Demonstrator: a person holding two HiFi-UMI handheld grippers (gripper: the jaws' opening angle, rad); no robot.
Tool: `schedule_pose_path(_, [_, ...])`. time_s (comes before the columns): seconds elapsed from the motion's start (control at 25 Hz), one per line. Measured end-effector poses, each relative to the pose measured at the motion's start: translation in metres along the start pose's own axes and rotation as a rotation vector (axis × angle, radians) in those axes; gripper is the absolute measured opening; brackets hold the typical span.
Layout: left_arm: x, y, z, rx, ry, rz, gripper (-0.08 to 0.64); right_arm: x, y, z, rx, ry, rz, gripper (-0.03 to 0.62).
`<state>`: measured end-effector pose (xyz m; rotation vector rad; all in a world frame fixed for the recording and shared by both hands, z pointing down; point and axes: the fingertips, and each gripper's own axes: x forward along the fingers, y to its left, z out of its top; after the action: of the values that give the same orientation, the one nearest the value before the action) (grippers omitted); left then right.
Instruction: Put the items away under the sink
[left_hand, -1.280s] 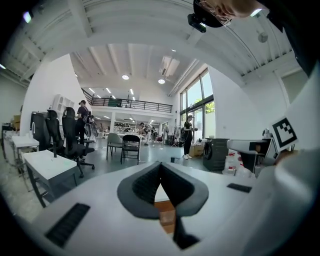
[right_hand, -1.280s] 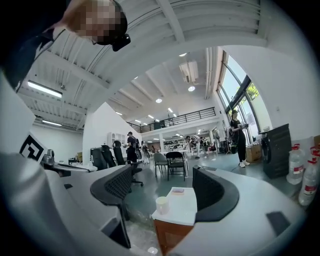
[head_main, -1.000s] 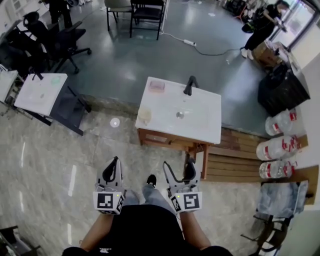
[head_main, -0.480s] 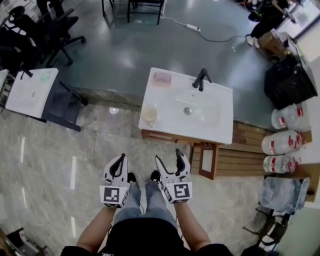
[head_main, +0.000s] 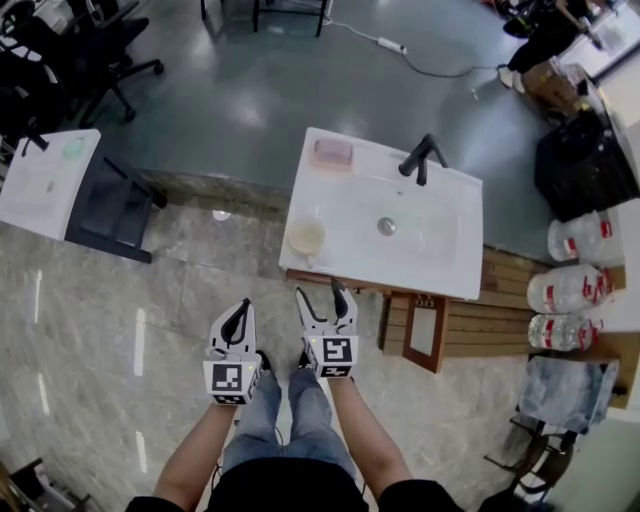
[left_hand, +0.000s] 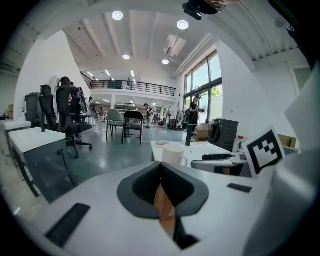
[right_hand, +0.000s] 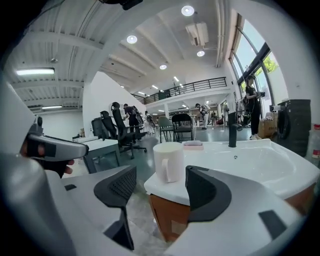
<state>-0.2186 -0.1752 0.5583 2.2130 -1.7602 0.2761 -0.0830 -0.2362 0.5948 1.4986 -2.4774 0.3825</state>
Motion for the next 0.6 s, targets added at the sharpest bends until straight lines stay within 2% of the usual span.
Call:
schedule_pose_path(0.28, [0.019,0.009,-0.022,0.015,0.035,-0.002,0.006,0.048,-0.001,-0.018,-0.042,0.038,-0.009,0.273])
schedule_pose_path(0.6, [0.023,0.013,-0.031,0.014,0.053,-0.005,0.006,0.07,-0.01,-0.019,-0.043,0.032,-0.062,0.144])
